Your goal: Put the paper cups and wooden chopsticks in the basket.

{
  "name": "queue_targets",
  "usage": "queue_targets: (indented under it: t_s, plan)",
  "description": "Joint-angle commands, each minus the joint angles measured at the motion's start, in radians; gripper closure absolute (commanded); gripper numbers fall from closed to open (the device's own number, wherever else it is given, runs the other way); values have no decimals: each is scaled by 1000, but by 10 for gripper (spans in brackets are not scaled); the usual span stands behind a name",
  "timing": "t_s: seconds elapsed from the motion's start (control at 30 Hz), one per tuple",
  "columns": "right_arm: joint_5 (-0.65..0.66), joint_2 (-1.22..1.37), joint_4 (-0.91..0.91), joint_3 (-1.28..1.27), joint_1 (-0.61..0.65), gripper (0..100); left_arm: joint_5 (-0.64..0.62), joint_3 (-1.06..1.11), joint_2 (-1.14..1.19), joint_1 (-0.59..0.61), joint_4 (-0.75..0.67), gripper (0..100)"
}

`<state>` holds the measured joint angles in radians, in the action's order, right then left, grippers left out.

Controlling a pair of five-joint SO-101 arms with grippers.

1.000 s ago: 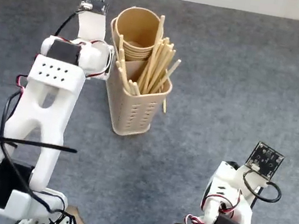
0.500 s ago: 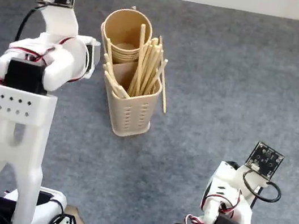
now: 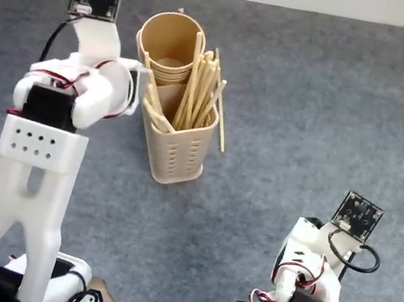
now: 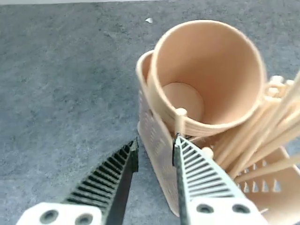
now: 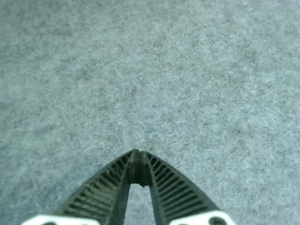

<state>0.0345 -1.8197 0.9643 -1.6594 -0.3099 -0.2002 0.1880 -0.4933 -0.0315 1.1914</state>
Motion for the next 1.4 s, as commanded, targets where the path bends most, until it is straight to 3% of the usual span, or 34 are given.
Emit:
queue_targets:
  t_s: [0.0,0.1,0.3,0.47,0.7,0.9,1.03,1.37]
  plan:
    - [32,-13,-25,-28,10,992,-9,-4,-33,5,-20,847]
    - [187,-2,-25,-27,82,992,-11,12,-31,136,-20,846]
    - [170,1,-68,50,213,991,-12,88,-31,387,-28,846]
    - [141,220,-125,243,352,991,-12,263,-31,400,-34,845]
    - [132,886,-140,676,483,985,-12,484,-31,410,-241,845]
    - [178,1227,-325,832,558,747,-12,495,-31,504,-272,845]
    - [169,1365,-440,846,588,721,-12,501,-31,507,-293,845]
    - [-109,1577,-711,846,613,721,-8,503,-31,507,-293,845]
